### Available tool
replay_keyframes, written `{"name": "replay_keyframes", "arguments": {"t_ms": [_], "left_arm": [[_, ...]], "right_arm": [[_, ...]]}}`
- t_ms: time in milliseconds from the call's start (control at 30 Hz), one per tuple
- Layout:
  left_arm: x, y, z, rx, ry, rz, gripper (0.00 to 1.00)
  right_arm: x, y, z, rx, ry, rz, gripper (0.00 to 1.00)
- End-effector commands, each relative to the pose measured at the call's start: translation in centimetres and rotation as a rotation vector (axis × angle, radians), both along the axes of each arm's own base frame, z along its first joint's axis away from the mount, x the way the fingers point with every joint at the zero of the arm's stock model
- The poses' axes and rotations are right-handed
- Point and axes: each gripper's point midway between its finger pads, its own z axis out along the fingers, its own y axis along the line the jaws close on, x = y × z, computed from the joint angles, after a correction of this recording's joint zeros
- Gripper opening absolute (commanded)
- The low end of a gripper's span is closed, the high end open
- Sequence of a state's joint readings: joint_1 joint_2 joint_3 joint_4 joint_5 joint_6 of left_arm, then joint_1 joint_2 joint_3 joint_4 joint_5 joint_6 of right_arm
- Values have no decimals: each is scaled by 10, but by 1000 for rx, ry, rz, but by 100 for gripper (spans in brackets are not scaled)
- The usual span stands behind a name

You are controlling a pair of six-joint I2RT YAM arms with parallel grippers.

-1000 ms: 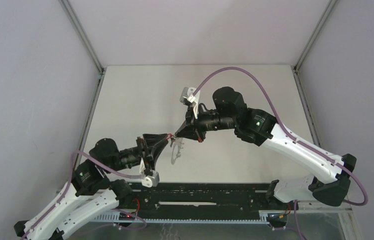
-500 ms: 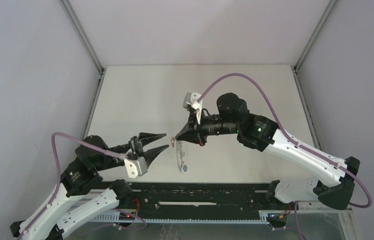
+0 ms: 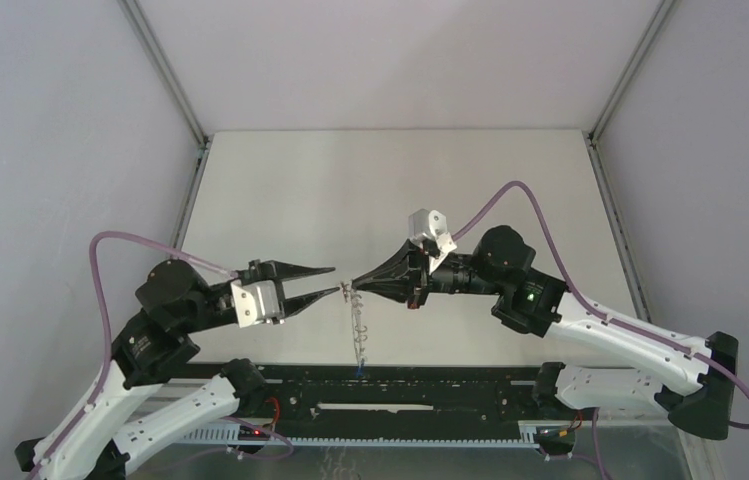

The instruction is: Put the keys on the keyring

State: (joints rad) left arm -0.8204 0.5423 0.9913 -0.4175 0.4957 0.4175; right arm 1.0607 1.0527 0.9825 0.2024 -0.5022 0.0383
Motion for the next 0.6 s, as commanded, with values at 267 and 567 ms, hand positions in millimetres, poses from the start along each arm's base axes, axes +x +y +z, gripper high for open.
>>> {"name": "replay_keyframes", "arguments": {"t_ms": [267, 567], "left_arm": [[-12, -6, 20, -10, 54, -73, 36], [-14, -9, 27, -39, 78, -92, 29]], "right_arm": [[-11, -7, 61, 221, -121, 17, 0], [-13, -6, 65, 237, -142, 14, 0]]}}
